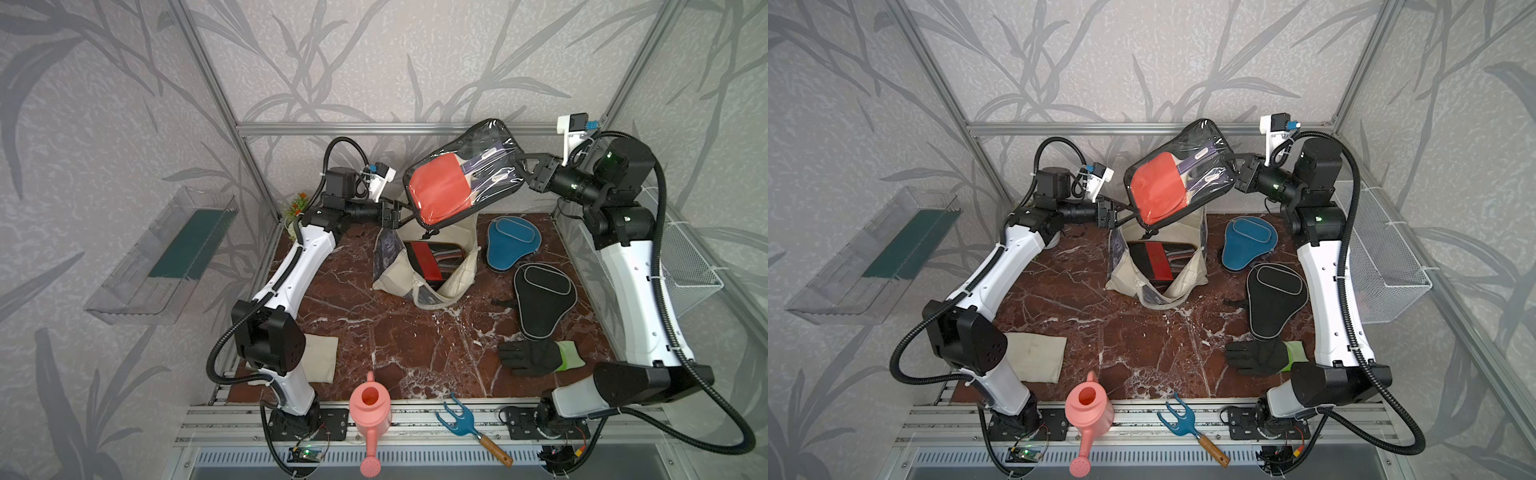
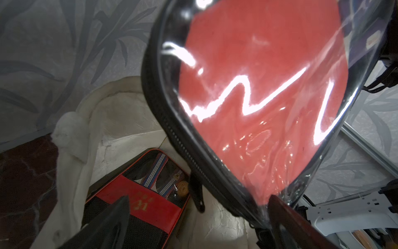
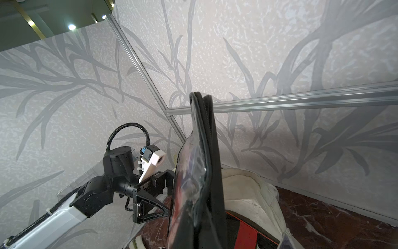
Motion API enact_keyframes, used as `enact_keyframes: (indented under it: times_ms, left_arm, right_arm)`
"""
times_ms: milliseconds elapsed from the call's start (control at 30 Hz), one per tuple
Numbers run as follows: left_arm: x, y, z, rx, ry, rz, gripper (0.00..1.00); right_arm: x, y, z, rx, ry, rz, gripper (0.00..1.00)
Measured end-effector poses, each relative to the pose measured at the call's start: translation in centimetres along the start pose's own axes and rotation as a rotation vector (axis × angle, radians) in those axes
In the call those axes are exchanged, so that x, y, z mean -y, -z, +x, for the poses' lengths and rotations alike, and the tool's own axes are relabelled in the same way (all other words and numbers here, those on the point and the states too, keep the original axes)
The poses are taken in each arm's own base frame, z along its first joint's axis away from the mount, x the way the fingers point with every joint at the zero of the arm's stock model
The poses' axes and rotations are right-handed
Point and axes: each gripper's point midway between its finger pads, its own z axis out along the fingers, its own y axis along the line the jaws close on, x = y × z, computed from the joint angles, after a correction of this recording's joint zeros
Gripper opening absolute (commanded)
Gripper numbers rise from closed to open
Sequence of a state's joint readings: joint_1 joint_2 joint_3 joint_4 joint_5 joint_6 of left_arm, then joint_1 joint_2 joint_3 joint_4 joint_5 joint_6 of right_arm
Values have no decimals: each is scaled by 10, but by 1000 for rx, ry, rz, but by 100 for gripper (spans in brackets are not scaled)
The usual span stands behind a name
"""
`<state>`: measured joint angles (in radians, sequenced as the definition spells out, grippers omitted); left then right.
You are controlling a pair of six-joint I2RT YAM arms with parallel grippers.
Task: Remove the ping pong set from the canvas bag
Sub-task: Pick up the ping pong set from the canvas bag.
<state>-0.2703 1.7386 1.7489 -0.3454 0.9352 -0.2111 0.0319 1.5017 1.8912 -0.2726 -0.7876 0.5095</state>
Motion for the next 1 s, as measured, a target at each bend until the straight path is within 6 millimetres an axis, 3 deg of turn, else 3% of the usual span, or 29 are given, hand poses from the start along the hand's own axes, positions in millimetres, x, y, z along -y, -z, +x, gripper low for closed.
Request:
enact_keyframes:
  times_ms: [300,533,667,867,1000]
  left_arm:
    - [1,-10,0,66,34,59,99]
    - [11,-7,-21,159,22,110,99]
    - [12,-4,-26,192,32,120,94]
    - [12,0,-30,228,52,119,66]
    - [21,13,-35,253,41,99,29]
  right_arm:
    - [7,-7,8,19,-87,-48,0]
    - [13,-7,30,26,-150,-65,0]
    - [21,-9,40,38,-184,-70,0]
    - [34,-15,62,23,-225,-61,0]
    - [48,-16,84,-4,-236,-22,0]
